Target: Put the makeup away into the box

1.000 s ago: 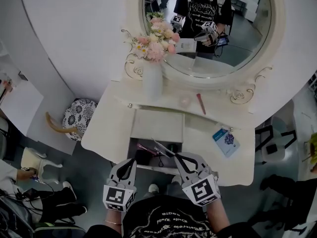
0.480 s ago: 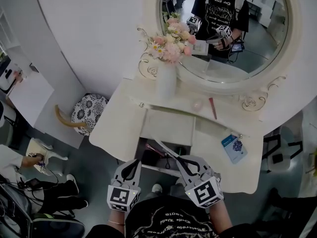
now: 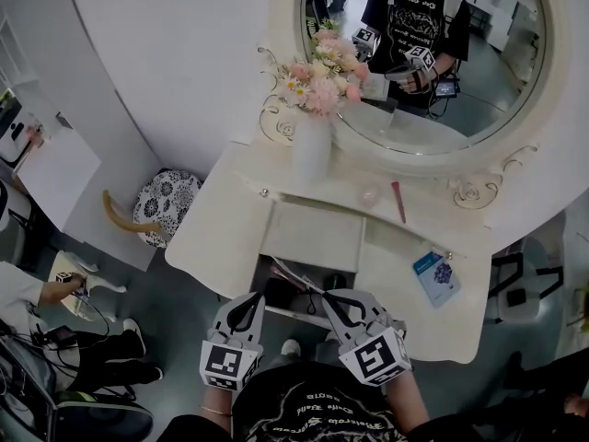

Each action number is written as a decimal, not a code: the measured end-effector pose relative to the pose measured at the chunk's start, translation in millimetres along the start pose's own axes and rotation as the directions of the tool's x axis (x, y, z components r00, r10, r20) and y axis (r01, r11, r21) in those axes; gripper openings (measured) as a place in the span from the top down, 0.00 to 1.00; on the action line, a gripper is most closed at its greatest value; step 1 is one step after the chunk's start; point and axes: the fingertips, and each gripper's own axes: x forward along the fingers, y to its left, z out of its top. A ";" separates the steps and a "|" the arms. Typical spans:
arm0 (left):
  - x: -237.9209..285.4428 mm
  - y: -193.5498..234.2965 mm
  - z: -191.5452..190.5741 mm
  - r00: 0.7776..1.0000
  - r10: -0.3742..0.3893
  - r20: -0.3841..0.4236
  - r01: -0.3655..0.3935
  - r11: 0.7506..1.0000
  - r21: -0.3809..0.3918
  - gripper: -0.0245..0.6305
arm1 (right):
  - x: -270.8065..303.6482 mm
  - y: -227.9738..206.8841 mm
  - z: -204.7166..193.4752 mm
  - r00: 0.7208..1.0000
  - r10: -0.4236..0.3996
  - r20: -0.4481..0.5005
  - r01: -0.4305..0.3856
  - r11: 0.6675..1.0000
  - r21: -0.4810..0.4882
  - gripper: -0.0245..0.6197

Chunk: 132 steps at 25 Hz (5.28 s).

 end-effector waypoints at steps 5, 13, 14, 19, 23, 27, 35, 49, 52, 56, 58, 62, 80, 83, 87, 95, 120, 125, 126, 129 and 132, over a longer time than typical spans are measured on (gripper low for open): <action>1.4 1.8 -1.2 1.000 0.013 -0.006 -0.013 1.000 -0.010 0.94 | 7.5 -1.8 -10.3 1.000 0.004 -0.028 -0.004 1.000 -0.020 0.95; 6.8 3.6 -7.7 0.999 0.039 -0.012 -0.039 0.998 -0.042 0.94 | 14.3 -8.2 -13.5 0.998 0.036 -0.048 -0.038 0.999 -0.036 0.95; 7.4 3.7 -7.2 0.999 0.041 -0.011 -0.042 0.998 -0.042 0.94 | 15.3 -8.2 -14.3 0.998 0.041 -0.050 -0.043 0.998 -0.039 0.95; 10.5 5.0 -6.7 0.998 0.057 -0.019 -0.058 0.997 -0.051 0.94 | 21.2 -8.6 -17.8 0.997 0.053 -0.049 -0.055 0.997 -0.052 0.95; 9.4 5.8 -10.9 0.997 0.067 -0.024 -0.068 0.996 -0.055 0.94 | 24.9 -8.9 -23.7 0.997 0.056 -0.059 -0.060 0.996 -0.066 0.95; 6.1 9.4 -10.0 0.996 0.083 -0.031 -0.084 0.995 -0.055 0.94 | 27.7 -8.5 -25.2 0.996 0.062 -0.065 -0.067 0.995 -0.076 0.95; 0.2 10.1 -12.7 0.995 0.093 -0.041 -0.095 0.994 -0.055 0.94 | 31.0 -1.3 -31.8 0.993 0.085 -0.081 -0.090 0.994 -0.064 0.95; 2.4 10.7 -11.0 0.996 0.087 -0.035 -0.088 0.995 -0.055 0.94 | 38.0 3.7 -51.5 0.986 0.108 -0.126 -0.109 0.994 0.001 0.95; 2.7 11.9 -12.9 0.995 0.089 -0.037 -0.091 0.994 -0.062 0.94 | 40.1 3.9 -54.1 0.985 0.109 -0.134 -0.110 0.994 0.004 0.95; 3.7 11.3 -14.9 0.995 0.087 -0.041 -0.090 0.994 -0.062 0.94 | 43.6 4.8 -58.1 0.982 0.118 -0.149 -0.118 0.993 0.008 0.95; 4.0 11.4 -14.5 0.995 0.090 -0.040 -0.093 0.994 -0.060 0.94 | 44.9 6.3 -60.3 0.980 0.126 -0.157 -0.126 0.992 0.008 0.95; 3.5 15.8 -14.3 0.995 0.096 -0.039 -0.098 0.993 -0.062 0.94 | 49.0 10.1 -63.9 0.975 0.135 -0.178 -0.137 0.991 0.001 0.95; 0.7 21.4 -15.3 0.995 0.096 -0.037 -0.098 0.992 -0.079 0.94 | 61.4 16.6 -76.4 0.960 0.136 -0.243 -0.140 0.990 0.003 0.95; 1.3 21.1 -15.3 0.995 0.094 -0.037 -0.097 0.992 -0.076 0.94 | 62.4 16.0 -78.1 0.959 0.130 -0.251 -0.135 0.991 -0.001 0.95; 1.5 20.4 -16.1 0.995 0.090 -0.040 -0.093 0.993 -0.072 0.94 | 63.9 15.5 -79.6 0.955 0.125 -0.268 -0.131 0.991 -0.005 0.95; -1.0 20.8 -11.5 0.995 0.097 -0.018 -0.099 0.989 -0.112 0.94 | 65.1 19.3 -80.2 0.939 0.182 -0.292 -0.185 0.983 0.019 0.95; -2.3 13.1 -14.4 0.996 0.090 -0.030 -0.092 0.990 -0.102 0.94 | 56.8 26.6 -76.0 0.943 0.265 -0.199 -0.225 0.953 0.201 0.64; 0.4 10.6 -13.1 0.997 0.078 -0.029 -0.081 0.992 -0.097 0.94 | 55.2 22.7 -72.3 0.953 0.248 -0.173 -0.208 0.953 0.219 0.61; 1.0 10.3 -12.9 0.997 0.076 -0.028 -0.079 0.992 -0.097 0.94 | 54.9 20.8 -71.0 0.956 0.240 -0.167 -0.201 0.955 0.220 0.60; 2.7 9.3 -11.2 0.997 0.068 -0.026 -0.071 0.993 -0.094 0.94 | 53.4 16.6 -65.8 0.964 0.222 -0.144 -0.185 0.955 0.232 0.59; 4.8 6.8 -9.3 0.998 0.054 -0.021 -0.056 0.994 -0.089 0.94 | 50.3 13.4 -61.3 0.971 0.207 -0.121 -0.170 0.950 0.260 0.58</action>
